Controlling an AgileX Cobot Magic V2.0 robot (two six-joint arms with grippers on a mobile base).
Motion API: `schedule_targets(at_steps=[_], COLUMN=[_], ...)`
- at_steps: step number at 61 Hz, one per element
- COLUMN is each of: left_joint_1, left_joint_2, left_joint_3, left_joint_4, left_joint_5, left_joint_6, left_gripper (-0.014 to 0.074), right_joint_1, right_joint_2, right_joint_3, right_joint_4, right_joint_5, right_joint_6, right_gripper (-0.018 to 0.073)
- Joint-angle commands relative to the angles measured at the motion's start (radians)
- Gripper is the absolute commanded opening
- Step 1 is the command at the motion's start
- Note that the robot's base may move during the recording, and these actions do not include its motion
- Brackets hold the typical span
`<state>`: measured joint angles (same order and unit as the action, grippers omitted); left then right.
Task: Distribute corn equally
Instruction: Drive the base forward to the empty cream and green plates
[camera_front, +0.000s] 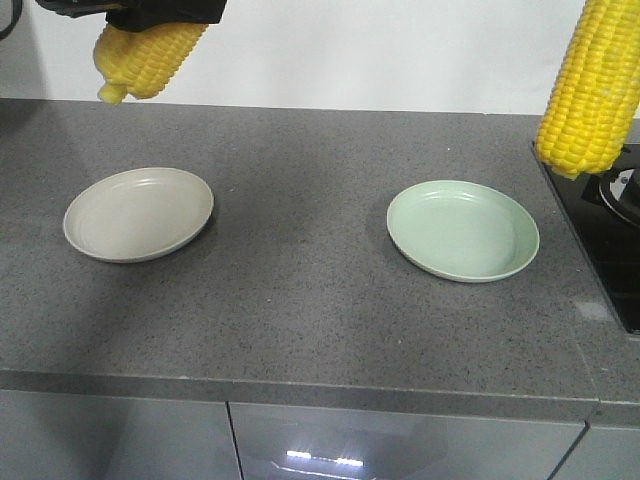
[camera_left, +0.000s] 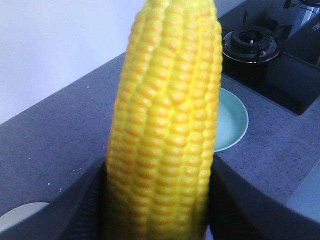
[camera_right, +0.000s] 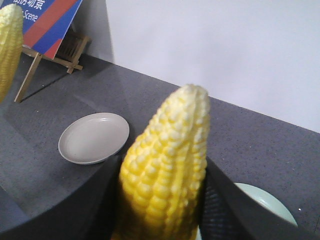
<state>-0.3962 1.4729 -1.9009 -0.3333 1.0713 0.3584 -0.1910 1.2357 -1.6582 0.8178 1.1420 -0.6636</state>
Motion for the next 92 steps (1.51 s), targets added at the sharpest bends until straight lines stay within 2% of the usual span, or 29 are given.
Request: schedule_targets(at_steps=[1,92], left_joint_1=[-0.001,-0.001], left_joint_2=[-0.033,-0.033], left_joint_3=[-0.026,-0.026], left_joint_4=[-0.026,-0.026], left_joint_5=[-0.063,-0.063], left_joint_6=[-0.013,-0.013], left_gripper=[-0.0006,-0.0006], right_joint_1=[-0.008,-0.008], right_joint_2=[-0.02,-0.02], right_joint_3=[-0.027,-0.027], right_joint_4=[0.047,0.047], right_joint_5=[-0.05,-0.05], right_joint_6=[-0.007,-0.007], right_gripper=[-0.0006,-0.0006])
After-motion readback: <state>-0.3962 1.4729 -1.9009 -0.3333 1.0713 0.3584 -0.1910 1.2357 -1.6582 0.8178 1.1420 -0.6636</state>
